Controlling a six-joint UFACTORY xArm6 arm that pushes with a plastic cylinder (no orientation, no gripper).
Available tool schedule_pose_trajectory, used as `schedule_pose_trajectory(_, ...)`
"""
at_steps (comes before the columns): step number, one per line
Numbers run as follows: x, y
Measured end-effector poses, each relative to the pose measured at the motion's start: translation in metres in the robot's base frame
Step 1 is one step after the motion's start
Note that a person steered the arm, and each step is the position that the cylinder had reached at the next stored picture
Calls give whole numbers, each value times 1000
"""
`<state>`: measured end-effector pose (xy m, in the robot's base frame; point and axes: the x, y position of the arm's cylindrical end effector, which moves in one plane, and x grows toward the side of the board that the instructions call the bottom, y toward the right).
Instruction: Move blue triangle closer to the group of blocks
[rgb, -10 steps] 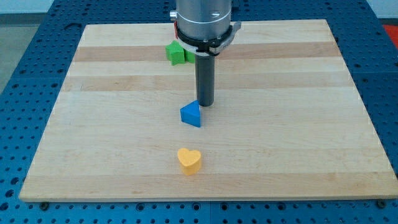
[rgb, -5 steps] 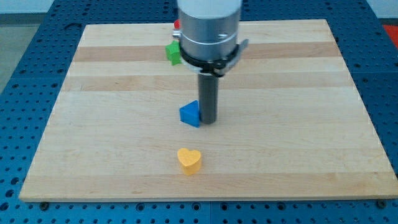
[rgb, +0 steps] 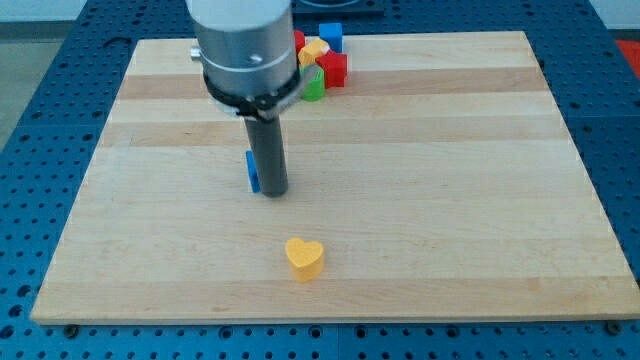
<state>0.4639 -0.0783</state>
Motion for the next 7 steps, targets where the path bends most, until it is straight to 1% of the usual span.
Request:
schedule_pose_trajectory(1,-26,-21)
schedule_pose_trajectory(2,-44,-41)
schedule_pose_trajectory(3,-37,-50)
schedule_pose_trajectory(4,-52,-79)
schedule_pose_trajectory(5,-104,-85)
schedule_pose_trajectory(6,-148,-92)
schedule_pose_trajectory(7,-164,-111)
